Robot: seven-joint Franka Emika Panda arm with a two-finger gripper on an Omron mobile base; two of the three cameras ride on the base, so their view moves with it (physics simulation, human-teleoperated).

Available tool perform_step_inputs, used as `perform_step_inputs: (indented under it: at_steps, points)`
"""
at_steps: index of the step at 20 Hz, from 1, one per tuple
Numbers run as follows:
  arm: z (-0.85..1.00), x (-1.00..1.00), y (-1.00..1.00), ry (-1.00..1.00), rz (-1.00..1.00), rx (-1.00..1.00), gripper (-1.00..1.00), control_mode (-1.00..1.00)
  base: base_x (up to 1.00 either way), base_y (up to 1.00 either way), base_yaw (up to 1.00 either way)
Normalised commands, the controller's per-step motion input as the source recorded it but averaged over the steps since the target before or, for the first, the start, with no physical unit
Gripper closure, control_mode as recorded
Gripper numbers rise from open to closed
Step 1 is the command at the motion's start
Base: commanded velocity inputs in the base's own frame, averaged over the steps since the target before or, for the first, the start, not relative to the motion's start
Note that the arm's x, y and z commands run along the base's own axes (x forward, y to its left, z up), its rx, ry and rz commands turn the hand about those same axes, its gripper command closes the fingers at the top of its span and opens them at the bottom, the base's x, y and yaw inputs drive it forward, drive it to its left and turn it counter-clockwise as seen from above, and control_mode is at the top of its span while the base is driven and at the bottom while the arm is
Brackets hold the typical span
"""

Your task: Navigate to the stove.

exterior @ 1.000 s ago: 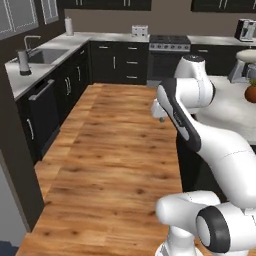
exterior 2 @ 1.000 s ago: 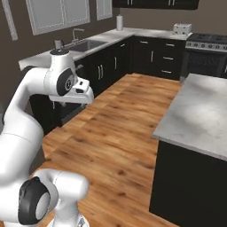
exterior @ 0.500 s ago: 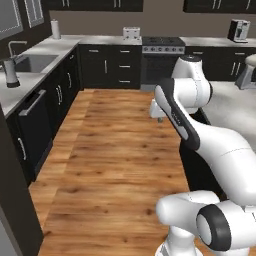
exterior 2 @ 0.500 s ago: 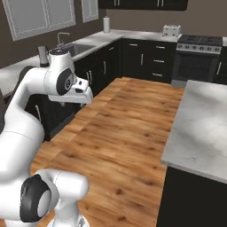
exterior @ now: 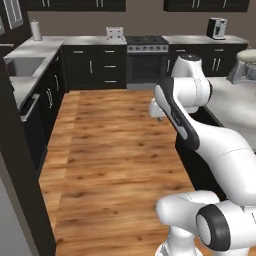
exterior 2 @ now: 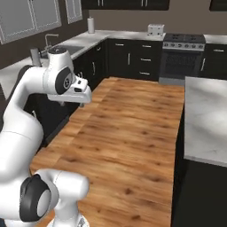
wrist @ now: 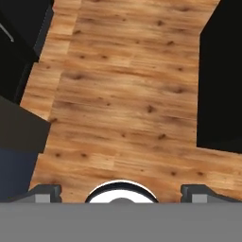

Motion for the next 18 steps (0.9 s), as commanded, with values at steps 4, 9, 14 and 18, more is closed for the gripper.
perform_step_inputs:
  at_steps: [4,9,14,18]
  points:
    - [0.00,0.00,0.00,0.00,0.00,0.00,-1.00,1.00,0.82,0.34,-0.16]
    - [0.00,0.00,0.00,0.00,0.00,0.00,-1.00,1.00,1.00,0.29,-0.12]
    - [0.00,0.00,0.00,0.00,0.00,0.00,-1.00,1.00,1.00,0.40,-0.14]
    - [0.00,0.00,0.00,0.00,0.00,0.00,-1.00,1.00,1.00,0.49,-0.15]
